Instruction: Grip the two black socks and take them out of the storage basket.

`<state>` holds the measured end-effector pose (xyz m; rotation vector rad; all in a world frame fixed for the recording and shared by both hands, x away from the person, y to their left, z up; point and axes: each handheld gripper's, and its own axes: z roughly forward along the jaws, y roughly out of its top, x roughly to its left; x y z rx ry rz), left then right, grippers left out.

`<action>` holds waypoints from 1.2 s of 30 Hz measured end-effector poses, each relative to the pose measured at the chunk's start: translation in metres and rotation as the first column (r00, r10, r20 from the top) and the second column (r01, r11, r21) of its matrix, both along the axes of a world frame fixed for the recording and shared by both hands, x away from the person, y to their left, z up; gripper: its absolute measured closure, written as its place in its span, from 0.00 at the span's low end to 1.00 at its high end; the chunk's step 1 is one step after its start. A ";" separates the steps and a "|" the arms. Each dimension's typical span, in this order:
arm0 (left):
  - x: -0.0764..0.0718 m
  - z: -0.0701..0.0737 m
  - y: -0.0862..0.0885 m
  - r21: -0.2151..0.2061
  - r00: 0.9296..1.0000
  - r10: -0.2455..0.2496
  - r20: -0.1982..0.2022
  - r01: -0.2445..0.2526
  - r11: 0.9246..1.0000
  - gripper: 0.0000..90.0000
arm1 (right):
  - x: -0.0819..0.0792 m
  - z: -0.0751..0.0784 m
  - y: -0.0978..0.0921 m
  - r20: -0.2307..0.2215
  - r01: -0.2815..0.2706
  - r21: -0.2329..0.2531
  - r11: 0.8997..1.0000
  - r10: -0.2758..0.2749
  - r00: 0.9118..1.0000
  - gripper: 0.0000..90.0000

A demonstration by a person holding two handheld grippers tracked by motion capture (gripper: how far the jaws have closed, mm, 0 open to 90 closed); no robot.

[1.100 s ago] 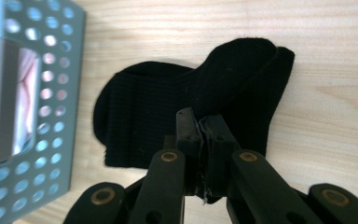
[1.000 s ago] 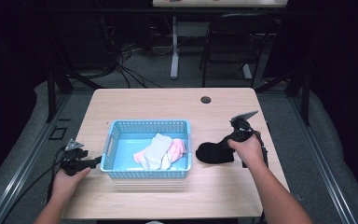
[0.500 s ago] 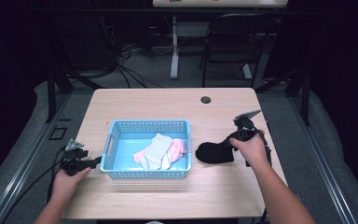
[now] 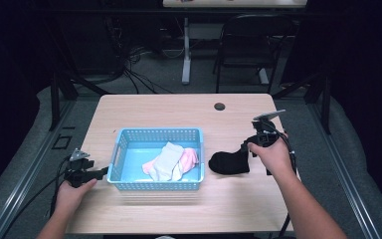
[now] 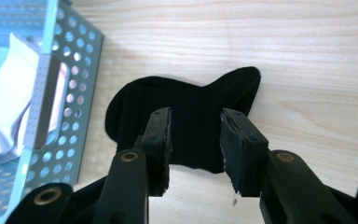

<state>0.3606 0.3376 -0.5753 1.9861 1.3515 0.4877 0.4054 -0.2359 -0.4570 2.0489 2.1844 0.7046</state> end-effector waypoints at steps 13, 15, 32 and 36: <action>0.000 0.000 0.001 -0.003 1.000 0.001 0.001 -0.001 1.000 0.30 | -0.015 0.017 0.027 0.034 -0.094 0.000 0.996 0.094 0.995 0.70; 0.000 0.000 0.001 -0.003 1.000 0.002 0.001 -0.002 1.000 0.30 | -0.019 0.014 0.032 0.035 -0.108 0.001 0.994 0.108 0.994 0.70; 0.000 0.000 0.001 -0.001 1.000 0.001 0.001 -0.001 1.000 0.30 | -0.053 -0.021 0.041 0.112 -0.124 -0.002 0.992 0.123 0.986 0.71; 0.000 0.000 0.000 0.000 1.000 -0.001 0.002 0.001 1.000 0.30 | -0.059 -0.032 0.041 0.125 -0.114 0.006 0.993 0.112 0.986 0.71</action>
